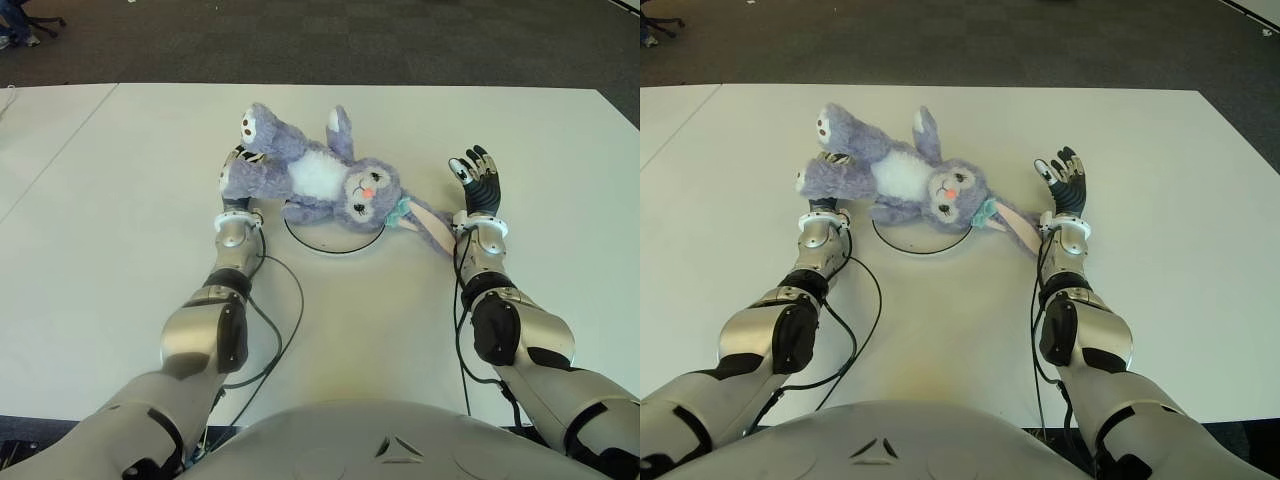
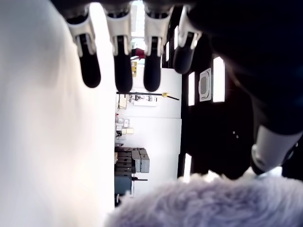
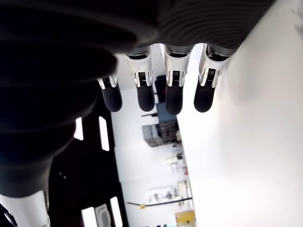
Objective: Put the doll into the plate.
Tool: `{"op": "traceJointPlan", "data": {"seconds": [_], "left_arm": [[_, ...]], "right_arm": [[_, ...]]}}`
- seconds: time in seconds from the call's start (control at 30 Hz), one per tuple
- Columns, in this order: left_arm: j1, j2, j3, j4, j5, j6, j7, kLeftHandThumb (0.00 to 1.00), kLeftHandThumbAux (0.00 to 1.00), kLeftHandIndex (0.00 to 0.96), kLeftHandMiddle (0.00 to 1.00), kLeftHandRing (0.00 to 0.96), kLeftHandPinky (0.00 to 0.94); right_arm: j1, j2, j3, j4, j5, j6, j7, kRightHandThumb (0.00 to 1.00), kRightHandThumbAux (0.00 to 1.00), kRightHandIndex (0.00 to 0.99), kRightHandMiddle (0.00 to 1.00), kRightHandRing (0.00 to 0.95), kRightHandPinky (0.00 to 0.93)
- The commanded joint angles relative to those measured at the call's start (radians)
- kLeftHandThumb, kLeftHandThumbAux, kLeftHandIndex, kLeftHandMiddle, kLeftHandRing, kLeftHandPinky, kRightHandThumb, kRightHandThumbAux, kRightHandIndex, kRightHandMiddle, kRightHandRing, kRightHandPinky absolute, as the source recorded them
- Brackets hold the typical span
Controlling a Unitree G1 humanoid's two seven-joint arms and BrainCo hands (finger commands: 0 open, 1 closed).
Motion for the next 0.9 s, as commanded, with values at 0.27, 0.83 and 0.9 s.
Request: {"op": "traceJointPlan", "data": {"seconds": [0.27,0.83,0.9], "left_arm": [[0.206,-0.039,-0.005,0.123,0.002,0.110,-0.009,0.000,0.601,0.162,0.240,0.249,0.256],[0.202,-0.034,-0.009,0.122,0.006,0.112,0.000,0.000,0.614,0.173,0.246,0.257,0.264],[0.201,-0.035,-0.008,0.122,0.005,0.115,0.000,0.000,0.617,0.174,0.249,0.263,0.277]], "right_arm": [[0.268,0.079,0.105,0.089,-0.113,-0.027,-0.141,0.000,0.629,0.159,0.162,0.141,0.129],[0.281,0.079,0.097,0.092,-0.083,0.008,-0.087,0.000,0.608,0.200,0.211,0.182,0.161],[0.280,0.080,0.093,0.092,-0.077,0.011,-0.074,0.000,0.614,0.205,0.218,0.188,0.160]]}}
